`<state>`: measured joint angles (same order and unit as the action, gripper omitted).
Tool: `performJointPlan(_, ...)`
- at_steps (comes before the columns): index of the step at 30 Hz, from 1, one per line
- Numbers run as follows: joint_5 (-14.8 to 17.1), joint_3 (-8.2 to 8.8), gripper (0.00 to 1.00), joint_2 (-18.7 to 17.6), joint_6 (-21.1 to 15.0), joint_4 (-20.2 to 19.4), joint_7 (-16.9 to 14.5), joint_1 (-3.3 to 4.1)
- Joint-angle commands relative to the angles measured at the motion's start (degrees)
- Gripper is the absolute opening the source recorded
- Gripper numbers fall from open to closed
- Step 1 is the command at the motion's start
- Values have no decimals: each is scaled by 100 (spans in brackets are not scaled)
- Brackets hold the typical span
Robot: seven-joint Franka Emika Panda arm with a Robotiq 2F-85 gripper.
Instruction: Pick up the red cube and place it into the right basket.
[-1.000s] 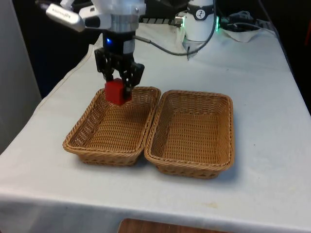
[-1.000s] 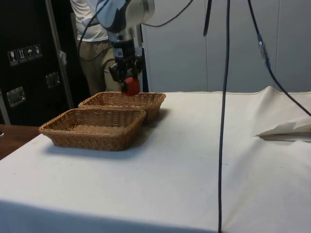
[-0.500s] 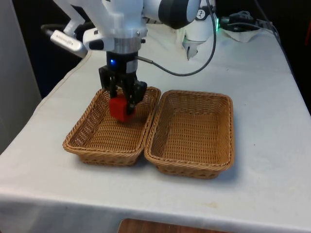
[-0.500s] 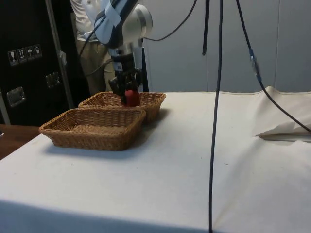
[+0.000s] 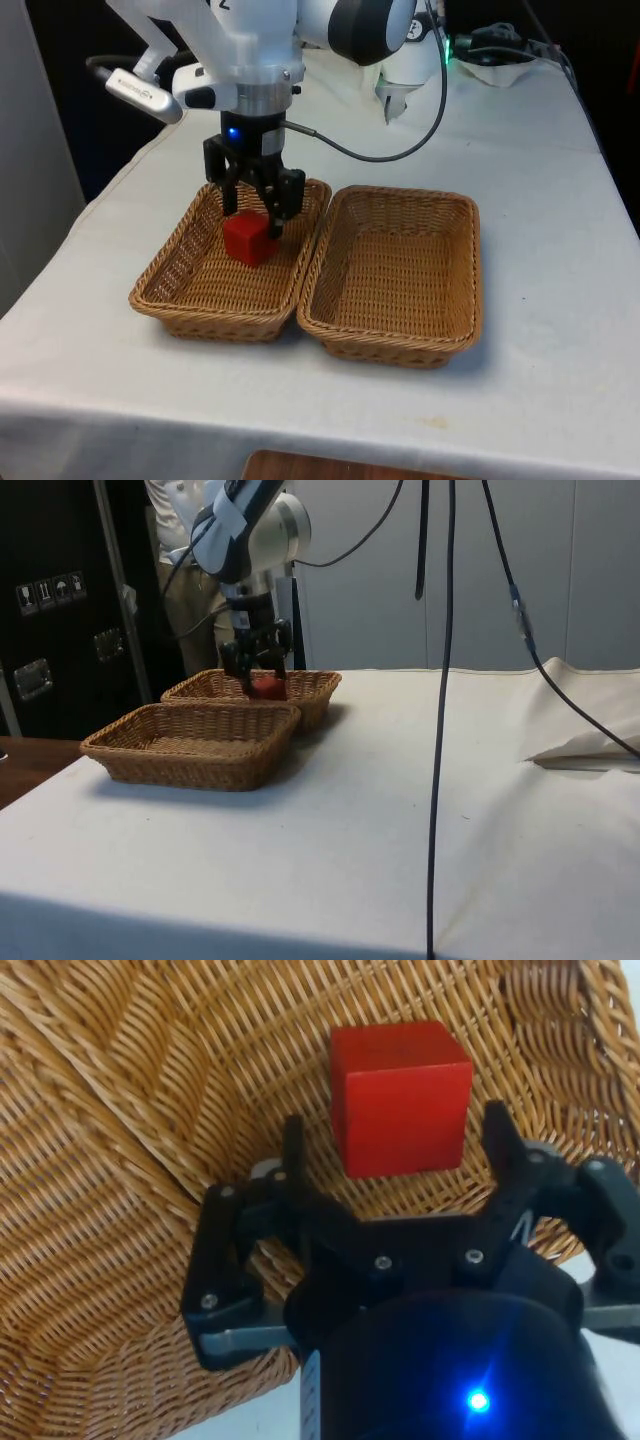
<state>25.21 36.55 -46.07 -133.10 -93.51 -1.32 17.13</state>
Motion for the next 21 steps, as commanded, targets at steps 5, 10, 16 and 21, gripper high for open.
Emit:
performJointPlan(5,-6,-6,98,-46,63,74,17,-23)
performJointPlan(10,-6,0,100,-69,80,97,17,-23)
performJointPlan(16,-63,80,100,69,166,115,-69,17)
performJointPlan(21,-149,160,100,218,367,166,-166,92)
